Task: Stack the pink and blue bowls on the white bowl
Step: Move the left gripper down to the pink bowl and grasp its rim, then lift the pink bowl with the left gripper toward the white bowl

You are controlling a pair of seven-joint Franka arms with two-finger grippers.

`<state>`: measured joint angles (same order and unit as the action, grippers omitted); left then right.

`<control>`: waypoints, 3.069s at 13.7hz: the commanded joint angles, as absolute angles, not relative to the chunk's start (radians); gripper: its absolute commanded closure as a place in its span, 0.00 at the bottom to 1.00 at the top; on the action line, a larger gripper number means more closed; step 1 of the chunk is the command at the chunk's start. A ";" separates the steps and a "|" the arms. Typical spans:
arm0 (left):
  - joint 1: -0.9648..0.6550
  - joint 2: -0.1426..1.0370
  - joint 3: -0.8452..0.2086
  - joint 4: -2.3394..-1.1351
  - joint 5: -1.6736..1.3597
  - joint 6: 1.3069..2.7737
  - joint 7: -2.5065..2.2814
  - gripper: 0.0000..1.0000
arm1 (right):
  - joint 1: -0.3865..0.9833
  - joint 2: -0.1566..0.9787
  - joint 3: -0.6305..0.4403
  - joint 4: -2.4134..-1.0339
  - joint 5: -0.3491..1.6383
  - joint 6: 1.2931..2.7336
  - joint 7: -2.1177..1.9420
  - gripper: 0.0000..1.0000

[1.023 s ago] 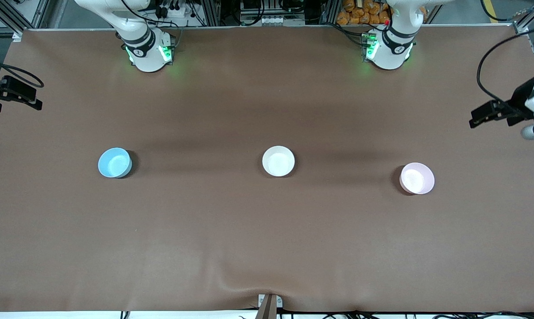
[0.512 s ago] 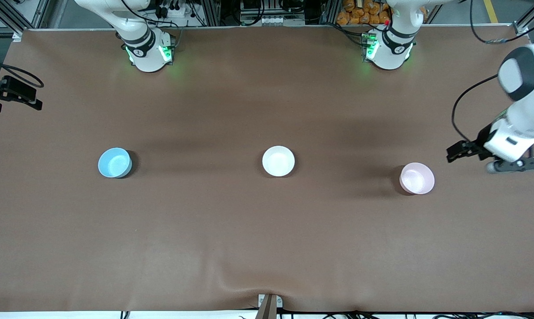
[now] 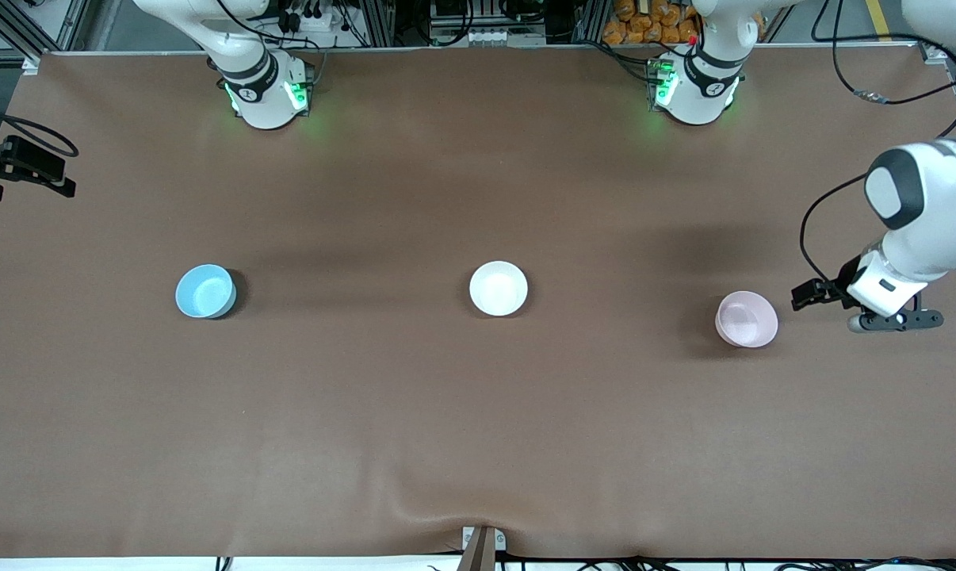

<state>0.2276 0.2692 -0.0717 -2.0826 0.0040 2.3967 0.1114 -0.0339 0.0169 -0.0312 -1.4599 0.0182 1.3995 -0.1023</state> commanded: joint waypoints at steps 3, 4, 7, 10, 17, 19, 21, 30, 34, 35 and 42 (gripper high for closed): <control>0.232 0.360 -0.081 -2.082 -0.054 2.451 0.130 0.07 | -0.043 0.023 -0.023 -1.445 0.021 1.390 -0.087 0.00; 0.232 0.374 -0.081 -2.080 -0.055 2.457 0.132 0.10 | -0.044 0.023 -0.025 -1.445 0.023 1.388 -0.087 0.00; 0.232 0.394 -0.081 -2.082 -0.055 2.465 0.138 0.23 | -0.044 0.023 -0.025 -1.445 0.023 1.388 -0.087 0.00; 0.232 0.410 -0.083 -2.082 -0.055 2.465 0.138 0.41 | -0.043 0.023 -0.025 -1.445 0.023 1.388 -0.087 0.00; 0.229 0.443 -0.087 -2.075 -0.095 2.491 0.138 0.63 | -0.044 0.023 -0.023 -1.445 0.025 1.388 -0.086 0.00; 0.229 0.454 -0.089 -2.077 -0.097 2.506 0.138 0.82 | -0.044 0.023 -0.023 -1.445 0.026 1.388 -0.086 0.00; 0.230 0.454 -0.097 -2.077 -0.097 2.511 0.138 1.00 | -0.046 0.023 -0.023 -1.445 0.026 1.387 -0.086 0.00; 0.238 0.332 -0.184 -2.080 -0.101 2.416 0.175 1.00 | -0.046 0.023 -0.023 -1.445 0.026 1.387 -0.086 0.00; 0.236 0.262 -0.294 -2.040 -0.101 2.300 0.158 1.00 | -0.046 0.023 -0.023 -1.445 0.026 1.387 -0.086 0.00; 0.236 0.258 -0.314 -2.027 -0.103 2.283 0.137 1.00 | -0.046 0.023 -0.025 -1.445 0.026 1.387 -0.086 0.00; 0.216 0.275 -0.504 -1.927 -0.129 2.263 -0.119 1.00 | -0.046 0.023 -0.023 -1.447 0.026 1.387 -0.086 0.00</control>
<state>0.2197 0.2649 -0.4743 -1.9677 -0.1090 2.2884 -0.0633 -0.0343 0.0170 -0.0314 -1.4599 0.0188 1.3976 -0.1001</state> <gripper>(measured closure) 0.974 0.000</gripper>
